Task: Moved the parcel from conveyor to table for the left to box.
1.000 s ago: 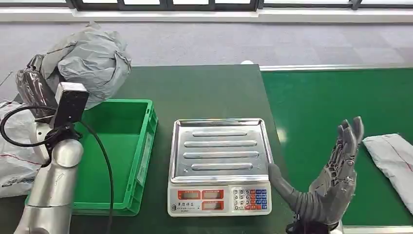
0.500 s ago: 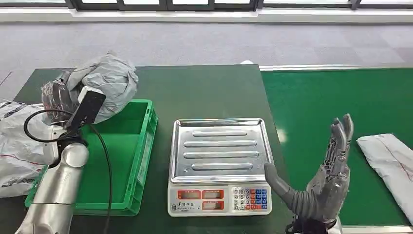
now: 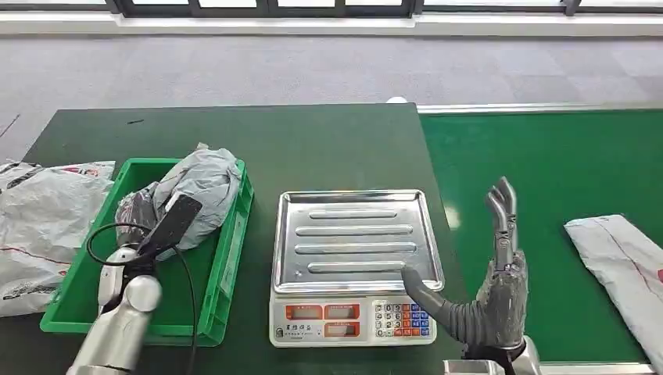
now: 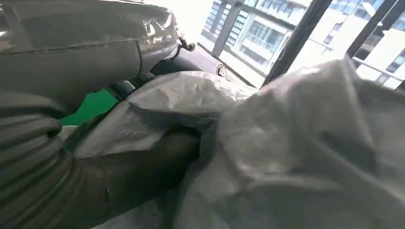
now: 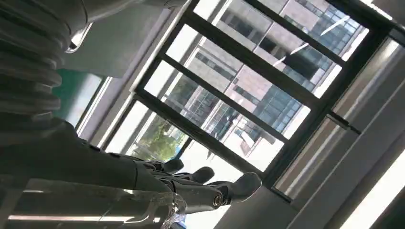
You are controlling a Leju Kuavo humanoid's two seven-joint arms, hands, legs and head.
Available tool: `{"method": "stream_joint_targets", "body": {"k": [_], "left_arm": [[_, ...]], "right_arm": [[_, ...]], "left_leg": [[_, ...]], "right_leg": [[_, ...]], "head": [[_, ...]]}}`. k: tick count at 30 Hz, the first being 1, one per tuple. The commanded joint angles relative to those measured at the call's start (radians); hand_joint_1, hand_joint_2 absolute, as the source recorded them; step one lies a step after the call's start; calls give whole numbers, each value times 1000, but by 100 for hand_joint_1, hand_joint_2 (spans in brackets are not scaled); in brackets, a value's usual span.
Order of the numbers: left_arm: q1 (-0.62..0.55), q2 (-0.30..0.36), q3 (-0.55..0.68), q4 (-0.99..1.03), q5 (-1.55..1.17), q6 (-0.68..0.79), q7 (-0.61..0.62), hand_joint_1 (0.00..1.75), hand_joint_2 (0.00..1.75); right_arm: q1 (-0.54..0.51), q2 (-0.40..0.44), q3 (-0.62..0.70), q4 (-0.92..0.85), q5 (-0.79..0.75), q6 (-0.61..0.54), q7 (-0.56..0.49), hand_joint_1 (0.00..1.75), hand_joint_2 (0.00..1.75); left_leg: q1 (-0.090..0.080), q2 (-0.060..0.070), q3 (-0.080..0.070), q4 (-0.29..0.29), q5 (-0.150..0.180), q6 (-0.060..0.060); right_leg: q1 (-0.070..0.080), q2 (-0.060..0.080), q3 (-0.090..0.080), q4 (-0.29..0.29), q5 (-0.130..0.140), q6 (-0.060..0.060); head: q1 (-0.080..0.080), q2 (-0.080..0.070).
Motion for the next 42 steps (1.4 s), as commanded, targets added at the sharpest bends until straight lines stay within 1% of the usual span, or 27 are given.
{"method": "stream_joint_targets", "body": {"k": [1, 4, 5, 6, 7, 8, 9, 10, 11, 12, 14, 15, 17, 18, 19, 22, 23, 24, 25, 26, 27, 29, 30, 32, 37, 39, 42], "left_arm": [[90, -67, 122, -95, 27, 62, -8, 0, 0], [115, -107, 153, -193, 143, 153, -50, 0, 0], [120, -126, 159, -220, 203, 197, -67, 0, 0], [138, -133, 142, -257, 308, 199, -94, 0, 0], [155, -131, 124, -282, 372, 184, -108, 0, 0], [170, -133, 104, -315, 454, 169, -128, 0, 0], [191, -124, 71, -343, 485, 159, -125, 0, 0], [207, -117, 46, -367, 507, 140, -117, 0, 0], [235, -115, 29, -399, 570, 109, -105, 0, 0], [274, -116, 17, -443, 576, 135, -124, 0, 0], [320, -105, -7, -500, 599, 131, -125, 0, 0], [329, -102, -10, -513, 601, 133, -121, 0, 0], [327, -100, -9, -512, 603, 133, -120, 0, 0], [324, -97, -9, -509, 605, 129, -124, 0, 0], [331, -92, -13, -516, 593, 124, -136, 0, 0], [361, -84, -16, -546, 617, 44, -146, 0, 0], [368, -88, -10, -553, 609, 46, -159, 0, 0], [364, -91, -7, -553, 604, 44, -165, 0, 0], [358, -88, -9, -549, 634, 11, -158, 0, 0], [349, -88, -6, -541, 652, -10, -157, 0, 0], [342, -89, -2, -535, 660, -27, -164, 0, 0], [343, -96, 3, -531, 563, 15, -175, 0, 0], [348, -100, 7, -535, 577, -6, -164, 0, 0], [353, -103, 9, -535, 576, -13, -165, 0, 0], [354, -106, 10, -534, 575, -14, -167, 0, 0], [354, -106, 10, -534, 575, -14, -167, 0, 0], [354, -106, 10, -534, 575, -14, -167, 0, 0]], "right_arm": [[-45, 1, -60, 88, 24, -3, 0, 0, 175], [-106, -20, -89, 112, 106, 14, 86, 0, 175], [-137, -33, -105, 134, 152, 41, 138, 0, 175], [-173, -49, -129, 158, 180, 91, 194, 0, 175], [-197, -61, -151, 177, 193, 116, 216, 0, 175], [-229, -93, -176, 213, 198, 179, 260, 0, 175], [-281, -124, -223, 274, 215, 194, 271, 0, 175], [-313, -145, -263, 325, 192, 229, 275, 0, 175], [-335, -178, -300, 381, 211, 307, 320, 0, 175], [-358, -215, -327, 443, 244, 350, 313, 0, 175], [-380, -273, -360, 530, 261, 432, 325, 0, 175], [-383, -278, -376, 554, 250, 427, 299, 0, 175], [-379, -275, -380, 552, 251, 426, 295, 0, 175], [-373, -293, -359, 550, 284, 470, 331, 0, 175], [-368, -345, -340, 569, 316, 541, 373, 0, 175], [-346, -471, -358, 682, 311, 628, 389, 0, 175], [-328, -489, -376, 705, 304, 648, 391, 0, 175], [-306, -510, -404, 746, 287, 699, 406, 0, 175], [-286, -543, -419, 787, 278, 762, 432, 0, 175], [-254, -583, -442, 809, 257, 795, 439, 0, 175], [-221, -629, -480, 849, 225, 825, 436, 0, 175], [-157, -678, -575, 895, 177, 844, 426, 0, 175], [-145, -684, -607, 908, 177, 848, 422, 0, 175], [-134, -686, -628, 915, 180, 854, 418, 0, 175], [-146, -671, -616, 896, 192, 866, 431, 0, 175], [-149, -668, -614, 893, 194, 868, 434, 0, 175], [-149, -668, -614, 893, 194, 868, 434, 0, 175]], "left_leg": [[0, 3, 5, -4, 0, 0], [0, 5, 6, -4, 0, 0], [0, 4, 4, -2, 0, 0], [0, 5, 4, -2, 0, 0], [0, 5, 5, -4, 1, 0], [0, 3, 3, -1, 0, 0], [1, 5, 4, -3, 0, 0], [0, 4, 5, -4, 1, 0], [1, 3, 3, -2, 1, 1], [0, 3, 4, -3, 1, 1], [0, 3, 5, -3, 1, 1], [0, 4, 6, -4, 1, 2], [-1, 1, 4, -1, 0, 1], [-1, 0, 4, -2, 1, 2], [-1, -2, 4, -3, 2, 2], [-2, -3, 3, -2, 1, 1], [-2, -3, 5, -4, 1, 2], [-2, -5, 3, -1, 1, 2], [-2, -6, 4, -3, 1, 2], [-2, -8, 2, -2, 1, 2], [-1, -12, 4, -3, 2, 2], [-2, -13, 3, -3, 1, 3], [-2, -17, 4, -4, 2, 3], [-3, -19, 3, -3, 1, 4], [-4, -8, 2, -2, -2, 4], [-4, -5, 3, -2, -2, 4], [-4, -4, 4, -4, -1, 4]], "right_leg": [[0, 2, 4, -4, 1, 0], [0, 3, 5, -5, 2, 0], [0, 3, 3, -2, 1, 0], [0, 3, 3, -3, 2, 0], [0, 4, 4, -5, 2, 0], [0, 2, 2, -2, 1, 0], [1, 3, 3, -4, 3, 1], [0, 3, 4, -6, 3, 0], [1, 2, 3, -4, 2, 1], [1, 2, 3, -5, 3, 1], [0, 2, 4, -5, 3, 1], [0, 3, 6, -8, 4, 2], [-1, 0, 4, -4, 3, 3], [-1, -1, 5, -6, 3, 3], [-2, -2, 5, -7, 3, 3], [-2, -3, 6, -6, 2, 3], [-2, -4, 8, -9, 3, 3], [-2, -5, 6, -6, 2, 4], [-2, -7, 8, -8, 3, 4], [-2, -8, 7, -6, 2, 4], [-1, -12, 9, -9, 2, 4], [-2, -13, 8, -10, 2, 4], [-2, -17, 10, -12, 1, 4], [-3, -19, 10, -10, 0, 6], [-4, -7, 7, -8, 1, 6], [-4, -5, 6, -8, 1, 6], [-4, -5, 7, -10, 2, 5]], "head": [[0, 0], [0, 0], [0, 0], [0, 0], [0, 0], [0, 0], [0, 0], [0, 0], [0, 0], [0, 0], [0, 0], [0, 0], [0, 0], [0, 0], [0, 0], [0, 0], [0, 0], [0, 0], [0, 0], [0, 0], [0, 0], [0, 0], [0, 0], [0, 0], [0, 0], [0, 0], [0, 0]]}}
